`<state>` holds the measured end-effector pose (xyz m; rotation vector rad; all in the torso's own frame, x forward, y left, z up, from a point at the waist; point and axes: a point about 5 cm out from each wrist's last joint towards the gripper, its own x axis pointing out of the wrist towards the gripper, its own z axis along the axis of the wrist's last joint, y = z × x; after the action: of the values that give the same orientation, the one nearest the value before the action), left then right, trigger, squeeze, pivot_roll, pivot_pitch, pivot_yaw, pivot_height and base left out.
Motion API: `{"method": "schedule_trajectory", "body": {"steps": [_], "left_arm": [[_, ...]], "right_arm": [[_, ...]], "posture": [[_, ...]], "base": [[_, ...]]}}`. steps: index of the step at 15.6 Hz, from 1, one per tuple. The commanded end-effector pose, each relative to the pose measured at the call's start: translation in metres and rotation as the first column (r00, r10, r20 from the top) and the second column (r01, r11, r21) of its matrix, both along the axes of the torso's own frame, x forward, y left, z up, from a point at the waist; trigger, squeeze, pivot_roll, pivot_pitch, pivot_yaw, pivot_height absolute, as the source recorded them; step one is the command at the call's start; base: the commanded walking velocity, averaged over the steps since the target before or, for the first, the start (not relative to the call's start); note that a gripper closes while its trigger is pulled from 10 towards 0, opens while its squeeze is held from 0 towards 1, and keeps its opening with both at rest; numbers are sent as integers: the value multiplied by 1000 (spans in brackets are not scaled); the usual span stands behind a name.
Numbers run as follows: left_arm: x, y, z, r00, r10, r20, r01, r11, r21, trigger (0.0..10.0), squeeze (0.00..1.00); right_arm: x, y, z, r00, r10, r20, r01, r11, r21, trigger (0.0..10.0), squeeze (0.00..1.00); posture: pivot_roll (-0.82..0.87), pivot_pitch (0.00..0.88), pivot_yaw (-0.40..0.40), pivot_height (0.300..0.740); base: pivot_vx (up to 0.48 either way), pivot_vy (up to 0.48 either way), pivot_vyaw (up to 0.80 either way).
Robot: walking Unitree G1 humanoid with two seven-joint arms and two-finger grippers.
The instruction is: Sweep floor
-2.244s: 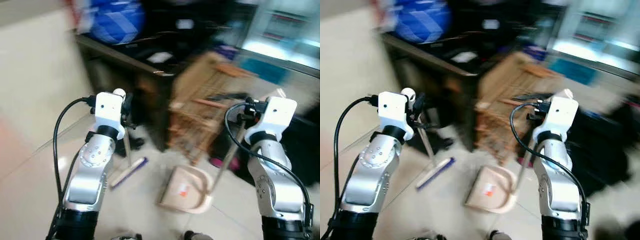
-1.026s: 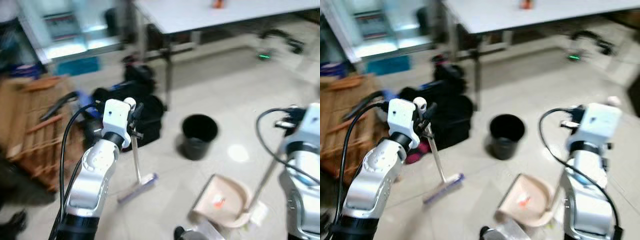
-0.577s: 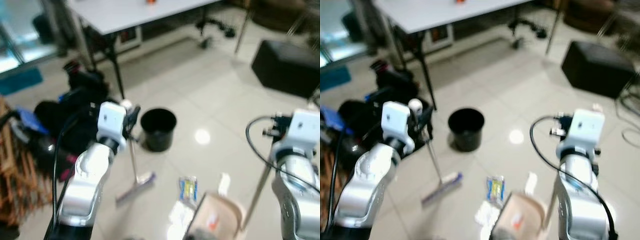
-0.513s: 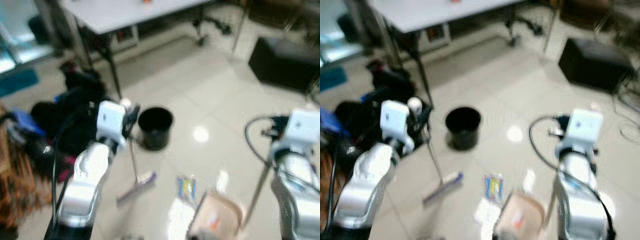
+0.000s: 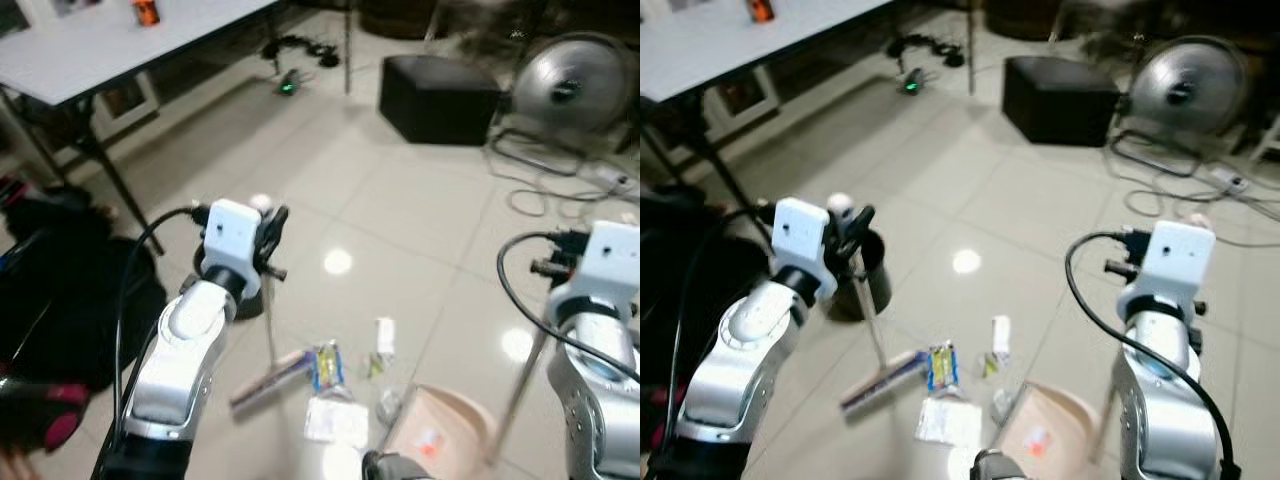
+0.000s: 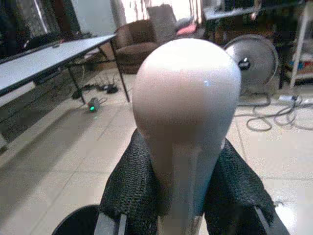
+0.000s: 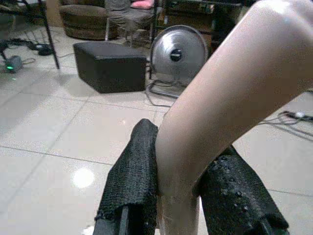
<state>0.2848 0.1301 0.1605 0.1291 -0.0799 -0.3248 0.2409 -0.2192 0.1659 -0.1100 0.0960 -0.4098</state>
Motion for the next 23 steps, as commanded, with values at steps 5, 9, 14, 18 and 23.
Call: {"method": "schedule_trajectory", "body": {"steps": [5, 9, 14, 18, 23], "left_arm": [[2, 13, 5, 999, 35, 23, -36, 999, 33, 10000, 0], [2, 15, 5, 999, 33, 17, -34, 998, 43, 10000, 0], [6, 13, 5, 1000, 7, 20, -8, 998, 68, 10000, 0], [9, 13, 6, 1000, 9, 22, -10, 999, 49, 10000, 0], [4, 2, 12, 997, 27, 69, -24, 999, -47, 10000, 0]], "right_arm": [[3, 15, 4, 996, 82, 16, -83, 996, 29, 10000, 0], [1, 18, 2, 995, 94, 19, -95, 994, 59, 10000, 0], [-2, 17, 1, 997, 73, 23, -75, 995, 70, 10000, 0], [-3, 18, 2, 998, 61, 29, -63, 994, 88, 10000, 0], [10, 9, 24, 993, 58, 102, -45, 991, -127, 10000, 0]], "posture": [[-57, 72, 45, 740], [-59, 75, 58, 740], [-55, 79, 70, 740], [-68, 75, 73, 740], [-79, 71, 55, 740]], "base": [[0, 354, 0], [0, 412, -150], [0, 414, -800], [0, 413, -800], [0, -384, -160]]}}
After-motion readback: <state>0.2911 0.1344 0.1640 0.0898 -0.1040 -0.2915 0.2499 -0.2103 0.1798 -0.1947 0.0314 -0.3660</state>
